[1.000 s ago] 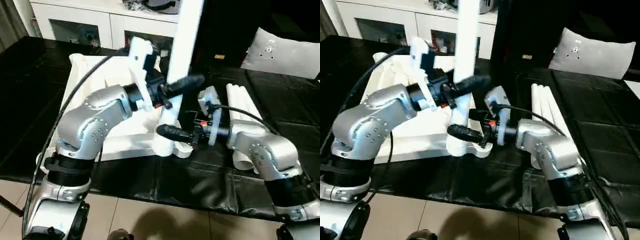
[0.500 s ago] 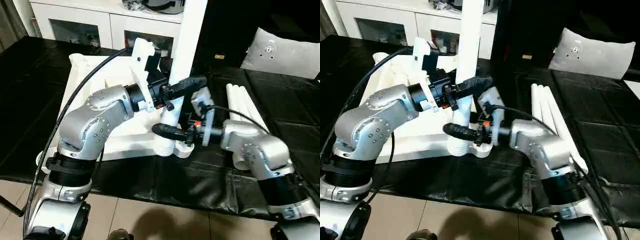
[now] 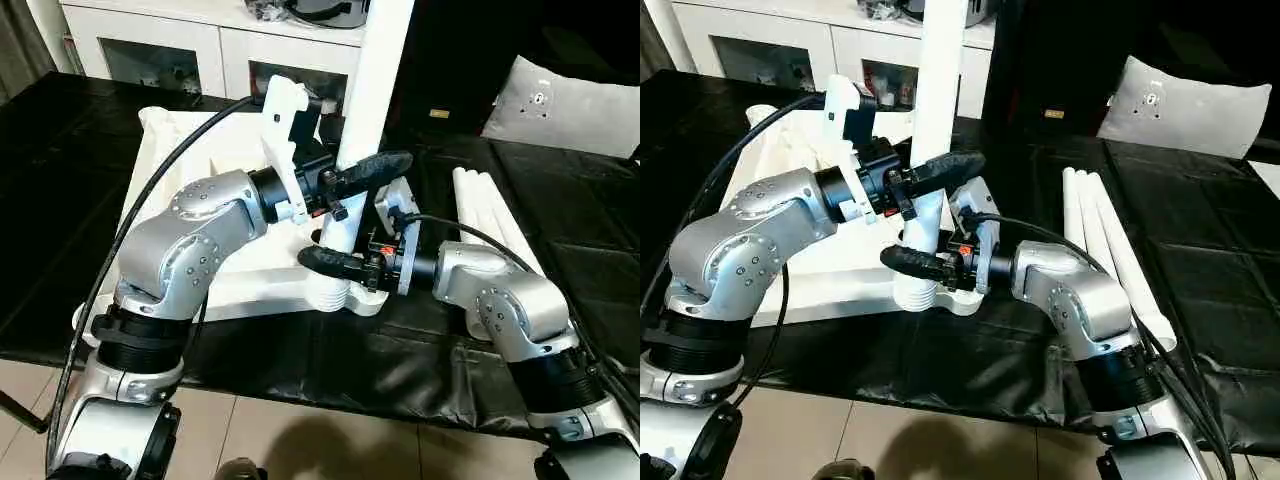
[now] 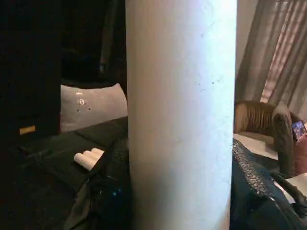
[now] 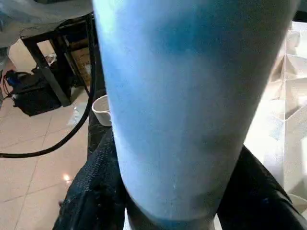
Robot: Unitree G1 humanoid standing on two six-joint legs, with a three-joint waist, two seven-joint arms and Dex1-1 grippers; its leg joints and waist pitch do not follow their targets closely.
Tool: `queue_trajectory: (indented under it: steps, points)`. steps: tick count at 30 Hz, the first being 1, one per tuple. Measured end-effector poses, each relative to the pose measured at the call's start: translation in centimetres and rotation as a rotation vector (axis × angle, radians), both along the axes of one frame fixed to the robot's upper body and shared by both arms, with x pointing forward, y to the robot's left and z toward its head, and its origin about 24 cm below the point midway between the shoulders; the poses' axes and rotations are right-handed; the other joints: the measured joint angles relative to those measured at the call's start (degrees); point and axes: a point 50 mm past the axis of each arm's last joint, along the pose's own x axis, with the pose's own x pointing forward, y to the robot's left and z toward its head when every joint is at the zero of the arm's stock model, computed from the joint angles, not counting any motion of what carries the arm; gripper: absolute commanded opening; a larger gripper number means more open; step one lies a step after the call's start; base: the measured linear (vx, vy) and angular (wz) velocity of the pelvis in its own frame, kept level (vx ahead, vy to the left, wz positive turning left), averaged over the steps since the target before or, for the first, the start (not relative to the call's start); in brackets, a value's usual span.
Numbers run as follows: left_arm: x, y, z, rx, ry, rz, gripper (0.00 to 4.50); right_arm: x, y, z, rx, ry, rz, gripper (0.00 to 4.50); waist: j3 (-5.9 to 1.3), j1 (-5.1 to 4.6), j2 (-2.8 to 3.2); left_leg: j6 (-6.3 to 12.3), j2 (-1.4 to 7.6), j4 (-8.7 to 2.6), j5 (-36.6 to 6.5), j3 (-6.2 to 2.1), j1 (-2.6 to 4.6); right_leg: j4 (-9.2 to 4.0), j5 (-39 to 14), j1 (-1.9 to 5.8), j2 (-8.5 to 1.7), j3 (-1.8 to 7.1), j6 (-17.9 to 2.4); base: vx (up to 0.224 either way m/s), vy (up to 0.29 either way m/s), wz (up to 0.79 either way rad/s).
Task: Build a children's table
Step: Pick table leg
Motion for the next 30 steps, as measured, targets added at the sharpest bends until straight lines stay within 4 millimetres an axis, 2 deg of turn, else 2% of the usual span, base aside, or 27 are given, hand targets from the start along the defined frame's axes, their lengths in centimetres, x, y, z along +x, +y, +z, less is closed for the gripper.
queue_trajectory:
  steps: [2, 4, 8, 9, 20, 25, 30]
  points:
    - [0.0, 0.0, 0.0, 0.0, 0.005, 0.003, 1.81, 0.0, 0.0, -0.1, 0.0, 0.001, -0.001, 1.9, 0.01, -0.01, -0.07, 0.0, 0.0, 0.0, 0.0, 0.0, 0.0, 0.0, 0.0, 0.0, 0.0, 0.0, 0.0, 0.0, 0.0, 0.0]
    - [0.0, 0.0, -0.1, -0.001, 0.013, 0.009, 2.37, 0.0, 0.0, -0.1, -0.001, 0.002, -0.005, 1.9, 0.0, -0.03, -0.09, 0.0, 0.0, 0.0, 0.0, 0.0, 0.0, 0.0, 0.0, 0.0, 0.0, 0.01, 0.0, 0.0, 0.0, 0.0]
    - [0.0, -0.2, -0.1, -0.014, 0.027, 0.009, 2.68, 0.3, 0.2, -0.5, -0.012, 0.012, -0.049, 1.89, 0.0, -0.04, -0.11, 0.0, 0.0, 0.0, 0.0, 0.01, 0.0, 0.0, 0.0, 0.0, 0.0, 0.01, 0.0, 0.0, 0.0, 0.0]
    - [0.0, -0.2, -0.1, -0.013, 0.029, 0.009, 2.88, 0.3, 0.1, -0.6, -0.014, 0.013, -0.052, 1.89, 0.0, -0.05, -0.11, 0.0, 0.0, 0.0, 0.0, 0.01, 0.0, 0.0, 0.0, 0.0, 0.0, 0.01, 0.0, 0.0, 0.0, 0.0]
    - [-0.8, -1.3, 0.8, -0.12, 0.034, -0.044, 3.56, 0.6, 0.4, 0.1, 0.034, -0.032, -0.101, 1.89, 0.0, -0.09, -0.16, -0.01, 0.0, 0.0, 0.0, 0.02, 0.0, 0.01, 0.0, 0.0, -0.02, 0.0, 0.0, 0.0, 0.0, 0.0]
    - [-1.2, -1.2, 1.3, -0.14, 0.004, -0.049, 4.01, 1.1, 1.2, 0.4, 0.063, -0.114, -0.17, 1.89, 0.0, -0.33, -0.17, -0.01, 0.01, 0.0, 0.0, 0.02, 0.0, 0.01, 0.0, -0.02, -0.01, 0.0, 0.0, 0.0, 0.0, 0.0]
    - [-1.3, -1.0, 0.9, -0.167, 0.009, -0.038, 4.35, 1.2, 1.3, 0.2, 0.056, -0.101, -0.205, 1.89, 0.01, -0.35, -0.22, -0.01, -0.01, 0.0, 0.0, 0.03, 0.0, -0.01, 0.0, 0.0, -0.03, 0.01, 0.0, 0.0, 0.0, 0.0]
